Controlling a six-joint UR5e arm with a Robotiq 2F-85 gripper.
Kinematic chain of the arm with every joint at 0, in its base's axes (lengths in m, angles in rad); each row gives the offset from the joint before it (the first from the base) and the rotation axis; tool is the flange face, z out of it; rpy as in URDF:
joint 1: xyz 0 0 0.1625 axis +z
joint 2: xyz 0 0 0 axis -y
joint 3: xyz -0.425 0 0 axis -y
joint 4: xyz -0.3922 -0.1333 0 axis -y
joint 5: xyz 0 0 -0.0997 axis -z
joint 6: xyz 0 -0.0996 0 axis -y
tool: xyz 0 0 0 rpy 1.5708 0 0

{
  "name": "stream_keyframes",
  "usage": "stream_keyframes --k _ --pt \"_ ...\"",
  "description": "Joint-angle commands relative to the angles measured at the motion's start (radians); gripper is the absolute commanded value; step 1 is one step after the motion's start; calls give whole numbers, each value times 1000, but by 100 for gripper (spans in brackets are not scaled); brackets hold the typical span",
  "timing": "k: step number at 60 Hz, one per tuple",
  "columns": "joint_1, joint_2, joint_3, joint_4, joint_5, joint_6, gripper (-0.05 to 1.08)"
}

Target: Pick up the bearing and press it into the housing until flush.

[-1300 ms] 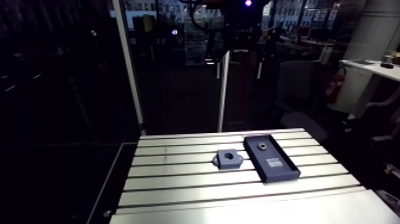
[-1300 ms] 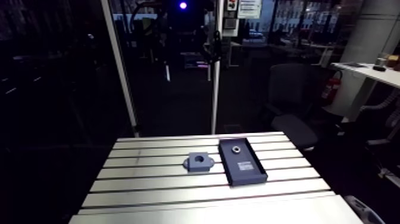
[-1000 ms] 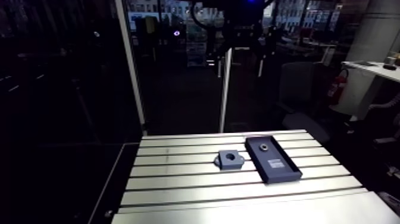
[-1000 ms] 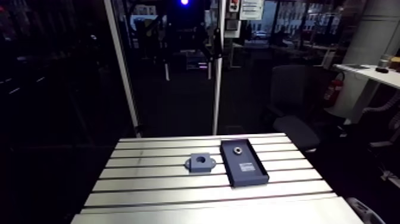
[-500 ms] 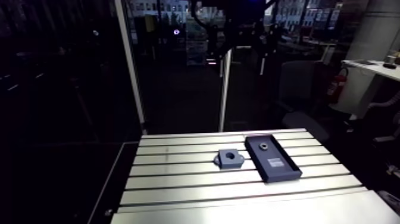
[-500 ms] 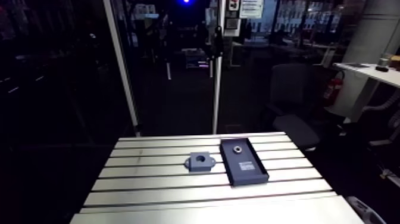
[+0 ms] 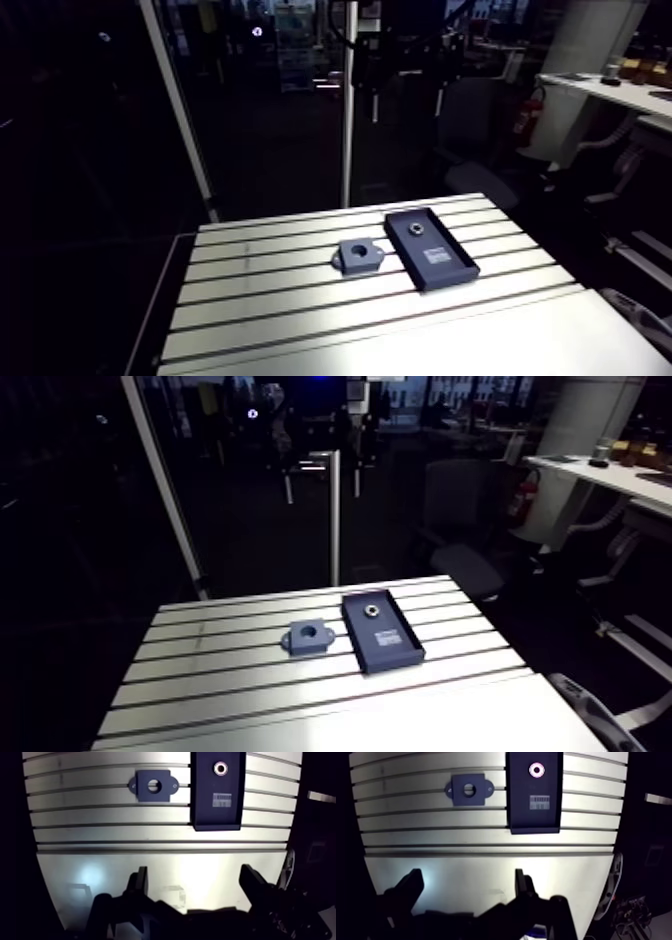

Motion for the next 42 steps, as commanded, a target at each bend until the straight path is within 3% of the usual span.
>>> stream_keyframes --k 1,9,28,42 --pt "-65 84 6 -77 0 -47 1" --pt "-124 152 -5 -155 1 -103 1" --pt "-126 268 -33 -250 1 -106 1" --pt "-120 310 -42 -333 0 -106 1"
